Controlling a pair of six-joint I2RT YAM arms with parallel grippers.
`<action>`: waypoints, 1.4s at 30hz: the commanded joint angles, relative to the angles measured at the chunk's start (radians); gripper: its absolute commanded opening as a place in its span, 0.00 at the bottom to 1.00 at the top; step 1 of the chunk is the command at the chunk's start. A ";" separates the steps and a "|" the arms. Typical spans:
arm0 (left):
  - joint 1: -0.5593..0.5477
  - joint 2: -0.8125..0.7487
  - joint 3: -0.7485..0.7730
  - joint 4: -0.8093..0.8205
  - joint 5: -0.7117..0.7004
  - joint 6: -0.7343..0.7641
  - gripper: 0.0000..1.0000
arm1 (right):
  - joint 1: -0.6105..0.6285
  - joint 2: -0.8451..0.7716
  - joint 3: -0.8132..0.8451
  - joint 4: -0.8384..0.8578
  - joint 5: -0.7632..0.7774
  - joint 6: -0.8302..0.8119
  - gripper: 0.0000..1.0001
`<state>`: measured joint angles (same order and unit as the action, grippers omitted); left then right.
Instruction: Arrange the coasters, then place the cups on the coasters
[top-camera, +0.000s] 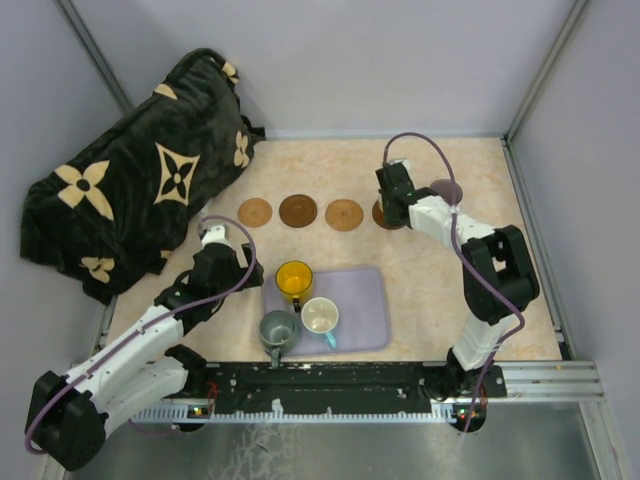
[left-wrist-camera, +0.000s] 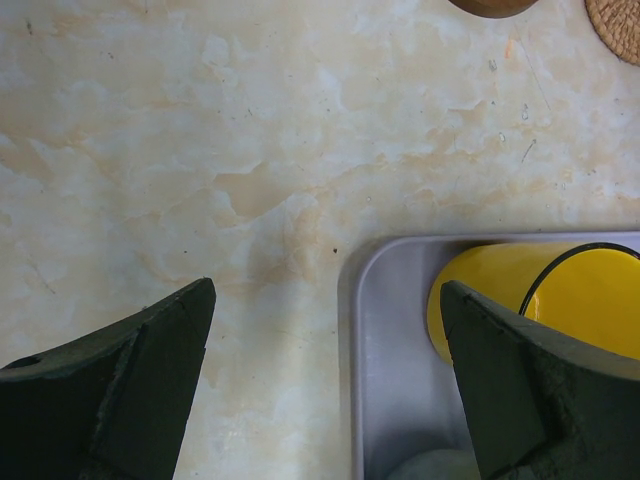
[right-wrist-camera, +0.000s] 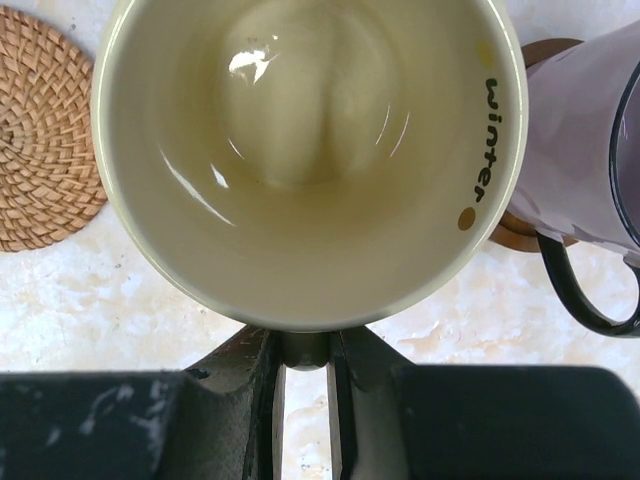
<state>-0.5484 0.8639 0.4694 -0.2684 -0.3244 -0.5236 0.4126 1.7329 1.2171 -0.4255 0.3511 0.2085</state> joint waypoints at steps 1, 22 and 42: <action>-0.004 0.003 0.031 0.020 0.013 -0.005 1.00 | -0.014 -0.022 0.013 0.138 -0.012 -0.022 0.00; -0.003 0.006 0.030 0.010 0.005 -0.006 1.00 | -0.034 0.003 0.033 0.075 -0.024 -0.015 0.00; -0.004 -0.001 0.030 -0.006 0.001 -0.005 1.00 | -0.052 0.006 0.049 0.039 -0.093 0.014 0.00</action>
<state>-0.5484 0.8688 0.4747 -0.2707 -0.3210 -0.5240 0.3698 1.7649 1.2156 -0.4339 0.2668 0.2131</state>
